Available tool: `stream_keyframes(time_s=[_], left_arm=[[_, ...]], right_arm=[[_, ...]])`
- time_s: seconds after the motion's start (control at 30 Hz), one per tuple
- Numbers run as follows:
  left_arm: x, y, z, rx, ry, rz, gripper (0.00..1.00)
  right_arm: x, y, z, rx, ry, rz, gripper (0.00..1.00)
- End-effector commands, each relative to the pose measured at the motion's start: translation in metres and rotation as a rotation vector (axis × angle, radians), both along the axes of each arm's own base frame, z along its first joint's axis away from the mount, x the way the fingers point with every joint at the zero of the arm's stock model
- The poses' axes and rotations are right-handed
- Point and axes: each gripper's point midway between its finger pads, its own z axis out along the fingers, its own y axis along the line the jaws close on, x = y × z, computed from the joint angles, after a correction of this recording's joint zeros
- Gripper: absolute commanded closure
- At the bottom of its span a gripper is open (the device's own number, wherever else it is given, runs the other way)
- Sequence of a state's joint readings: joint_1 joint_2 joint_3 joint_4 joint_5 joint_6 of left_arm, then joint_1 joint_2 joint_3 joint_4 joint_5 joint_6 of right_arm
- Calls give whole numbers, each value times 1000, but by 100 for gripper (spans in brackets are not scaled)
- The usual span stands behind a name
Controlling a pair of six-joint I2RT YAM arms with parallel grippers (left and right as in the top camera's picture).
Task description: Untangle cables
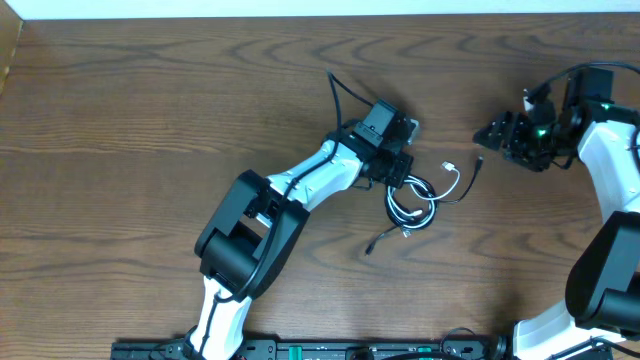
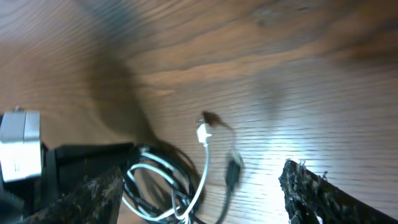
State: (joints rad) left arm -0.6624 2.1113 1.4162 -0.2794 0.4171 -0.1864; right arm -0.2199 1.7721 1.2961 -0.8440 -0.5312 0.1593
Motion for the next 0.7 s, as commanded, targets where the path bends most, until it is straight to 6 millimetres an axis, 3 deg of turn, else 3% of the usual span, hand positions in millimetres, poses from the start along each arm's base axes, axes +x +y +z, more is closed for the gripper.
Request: stream_keyframes(time_s=[0.0, 0.1, 0.23, 0.33, 0.43, 0.67], left_arm=[[30, 10, 50, -63, -83, 86, 93], [41, 21, 87, -130, -95, 163, 93], [52, 40, 129, -189, -128, 242, 93], [55, 51, 155, -239, -147, 260, 92], [55, 56, 174, -282, -157, 255, 92], [51, 58, 193, -375, -116, 241, 92]], right_arm=[[7, 38, 25, 135, -97, 122, 23], [12, 74, 53, 311, -210, 238, 24], [16, 104, 78, 424, -319, 342, 24], [18, 119, 79, 408, -346, 387, 24], [21, 126, 66, 318, -321, 381, 24], [28, 149, 51, 179, -316, 388, 25]])
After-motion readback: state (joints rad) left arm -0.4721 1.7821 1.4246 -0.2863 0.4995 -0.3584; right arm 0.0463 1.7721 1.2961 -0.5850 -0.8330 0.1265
